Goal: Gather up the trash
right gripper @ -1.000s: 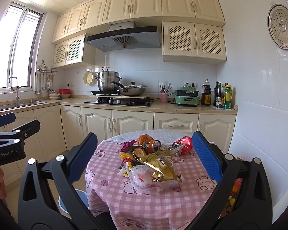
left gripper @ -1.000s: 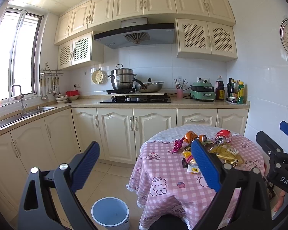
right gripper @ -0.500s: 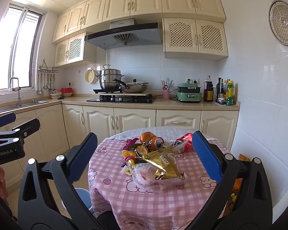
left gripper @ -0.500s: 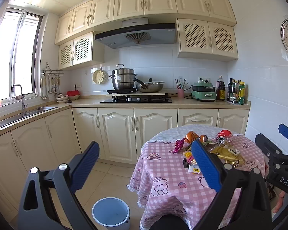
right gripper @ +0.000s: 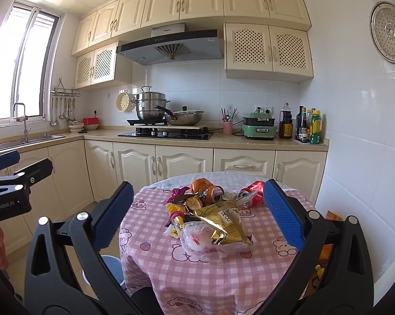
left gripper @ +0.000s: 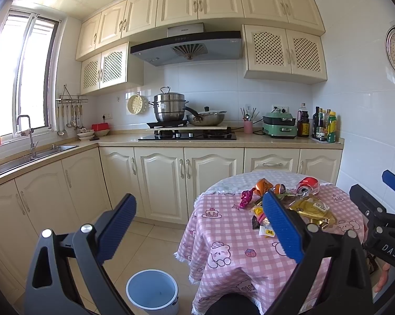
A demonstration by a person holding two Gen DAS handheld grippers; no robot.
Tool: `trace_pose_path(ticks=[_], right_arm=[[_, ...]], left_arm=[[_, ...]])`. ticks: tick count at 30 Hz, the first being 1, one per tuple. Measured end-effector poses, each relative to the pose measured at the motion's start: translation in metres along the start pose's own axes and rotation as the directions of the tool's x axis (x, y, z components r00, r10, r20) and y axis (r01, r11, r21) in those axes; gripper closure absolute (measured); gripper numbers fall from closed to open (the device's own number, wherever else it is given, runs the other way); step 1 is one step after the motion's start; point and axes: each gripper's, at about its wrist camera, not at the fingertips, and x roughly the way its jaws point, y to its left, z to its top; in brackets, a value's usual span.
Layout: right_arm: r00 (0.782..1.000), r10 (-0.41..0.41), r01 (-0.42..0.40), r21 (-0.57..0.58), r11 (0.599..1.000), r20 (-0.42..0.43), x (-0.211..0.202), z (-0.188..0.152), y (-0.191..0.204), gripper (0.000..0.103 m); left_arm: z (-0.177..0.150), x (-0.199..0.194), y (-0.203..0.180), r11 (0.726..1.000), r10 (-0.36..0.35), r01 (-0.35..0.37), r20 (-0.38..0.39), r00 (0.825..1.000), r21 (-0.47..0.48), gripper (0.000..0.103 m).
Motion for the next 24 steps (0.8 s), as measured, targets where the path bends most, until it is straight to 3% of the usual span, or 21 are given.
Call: trace_pose_path(ticks=[11, 24], right_arm=[[1.000, -0.013, 0.013, 0.009, 1.000, -0.004, 0.001, -0.003, -0.001, 0.006], [0.997, 0.034, -0.033, 0.016, 0.999, -0.064, 0.013, -0.013, -0.001, 0.006]], left_arm=[[-0.003, 0.001, 0.000, 1.000, 0.001, -0.001, -0.006, 1.000, 0.001, 0.008], [-0.008, 0.005, 0.001, 1.000, 0.023, -0.023, -0.015, 1.000, -0.014, 0.008]])
